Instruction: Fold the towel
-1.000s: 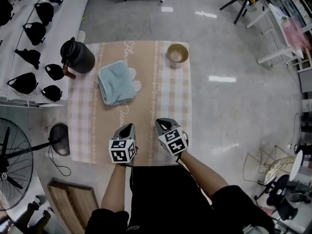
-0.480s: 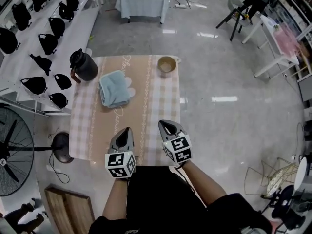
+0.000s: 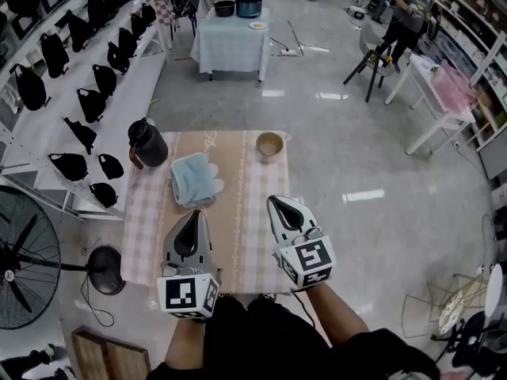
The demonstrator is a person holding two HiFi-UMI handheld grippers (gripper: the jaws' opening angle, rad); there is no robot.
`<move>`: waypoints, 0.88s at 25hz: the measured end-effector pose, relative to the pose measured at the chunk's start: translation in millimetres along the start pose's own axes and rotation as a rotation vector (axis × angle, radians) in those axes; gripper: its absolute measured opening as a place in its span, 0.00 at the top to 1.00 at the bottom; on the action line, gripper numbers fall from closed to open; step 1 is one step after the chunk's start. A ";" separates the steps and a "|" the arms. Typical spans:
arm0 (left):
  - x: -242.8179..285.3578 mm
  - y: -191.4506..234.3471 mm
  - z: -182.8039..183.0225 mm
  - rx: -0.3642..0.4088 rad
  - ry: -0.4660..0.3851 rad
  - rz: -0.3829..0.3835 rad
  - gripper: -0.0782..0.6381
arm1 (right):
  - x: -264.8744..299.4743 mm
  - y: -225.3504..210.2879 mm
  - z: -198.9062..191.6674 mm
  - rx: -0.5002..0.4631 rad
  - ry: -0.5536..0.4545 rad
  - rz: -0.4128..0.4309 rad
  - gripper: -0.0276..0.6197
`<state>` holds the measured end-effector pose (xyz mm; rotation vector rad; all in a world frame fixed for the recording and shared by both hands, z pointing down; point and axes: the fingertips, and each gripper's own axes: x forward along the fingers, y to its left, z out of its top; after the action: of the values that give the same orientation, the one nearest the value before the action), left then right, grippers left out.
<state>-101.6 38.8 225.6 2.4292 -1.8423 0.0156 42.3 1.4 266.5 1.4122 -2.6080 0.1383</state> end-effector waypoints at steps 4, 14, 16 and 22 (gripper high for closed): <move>-10.0 15.0 24.6 0.026 -0.034 -0.009 0.89 | -5.3 5.8 39.7 -0.035 -0.067 -0.036 0.95; -20.6 35.1 42.7 0.046 -0.069 -0.031 0.89 | -13.0 20.8 81.3 -0.074 -0.147 -0.095 0.95; -21.6 36.1 44.0 0.045 -0.075 -0.036 0.89 | -12.7 23.4 82.1 -0.081 -0.152 -0.105 0.95; -21.9 49.6 39.9 0.068 -0.073 -0.016 0.89 | -7.6 25.1 81.6 -0.084 -0.154 -0.117 0.95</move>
<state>-157.1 43.4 187.8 2.5217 -1.8823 -0.0115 16.6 8.0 185.0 1.5991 -2.6060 -0.0983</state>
